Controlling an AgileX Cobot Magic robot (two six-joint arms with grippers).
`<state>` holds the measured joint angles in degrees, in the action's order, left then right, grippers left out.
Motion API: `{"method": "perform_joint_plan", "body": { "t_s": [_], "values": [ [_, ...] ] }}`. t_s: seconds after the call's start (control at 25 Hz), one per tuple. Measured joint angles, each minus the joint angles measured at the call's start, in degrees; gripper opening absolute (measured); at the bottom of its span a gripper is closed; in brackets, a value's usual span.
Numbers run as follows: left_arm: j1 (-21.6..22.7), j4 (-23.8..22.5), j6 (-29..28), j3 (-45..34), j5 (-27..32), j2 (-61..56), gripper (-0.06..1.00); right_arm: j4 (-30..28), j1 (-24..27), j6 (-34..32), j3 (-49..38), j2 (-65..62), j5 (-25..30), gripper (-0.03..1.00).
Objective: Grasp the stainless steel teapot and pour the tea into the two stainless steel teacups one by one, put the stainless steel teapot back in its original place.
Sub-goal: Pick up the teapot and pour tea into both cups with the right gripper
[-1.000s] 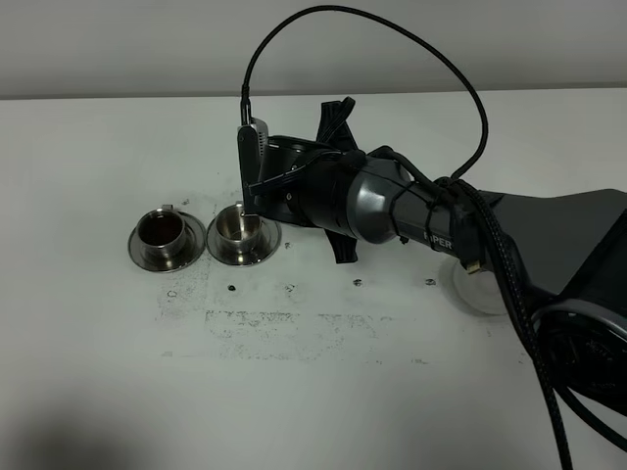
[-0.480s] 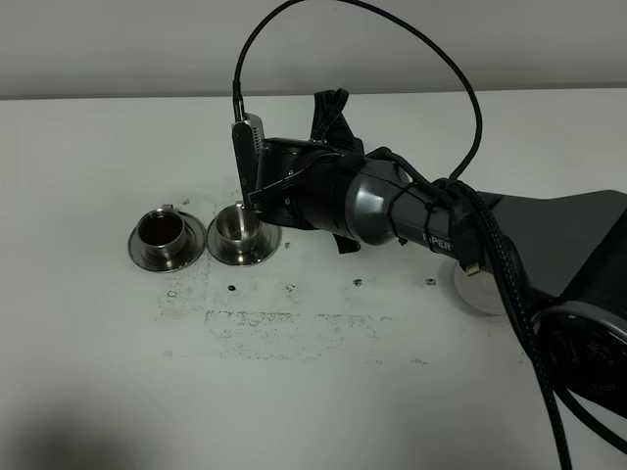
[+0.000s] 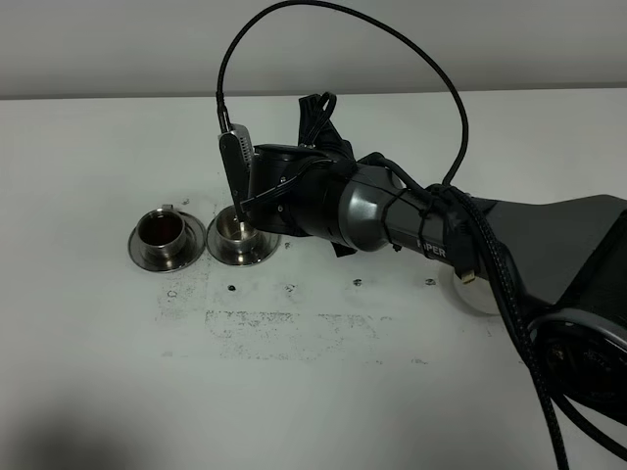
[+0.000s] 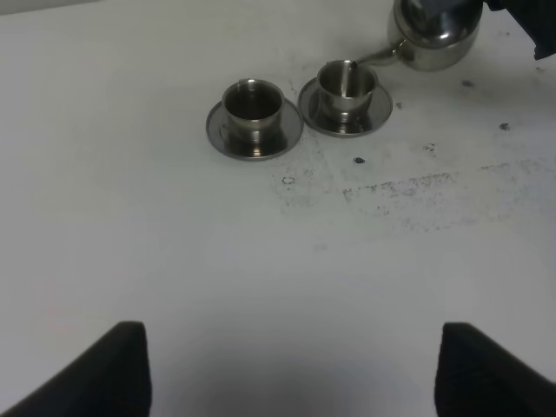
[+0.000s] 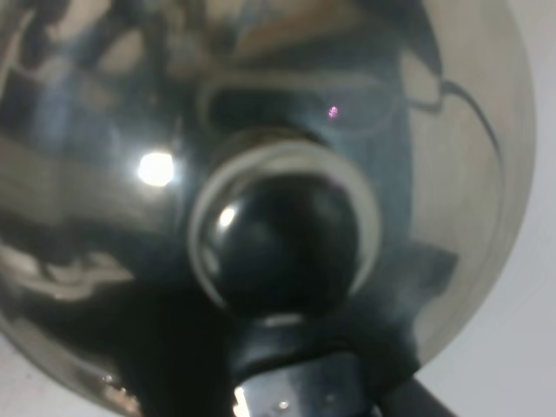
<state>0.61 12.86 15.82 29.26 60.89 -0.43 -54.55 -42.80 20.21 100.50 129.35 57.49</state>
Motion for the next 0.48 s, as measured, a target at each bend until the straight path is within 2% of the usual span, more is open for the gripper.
{"method": "perform_joint_plan", "body": {
  "t_s": [0.48],
  "values": [
    [0.0, 0.0, 0.0, 0.0, 0.0, 0.0, 0.65, 0.0, 0.0, 1.1, 0.0, 0.0, -0.9, 0.17]
  ]
}}
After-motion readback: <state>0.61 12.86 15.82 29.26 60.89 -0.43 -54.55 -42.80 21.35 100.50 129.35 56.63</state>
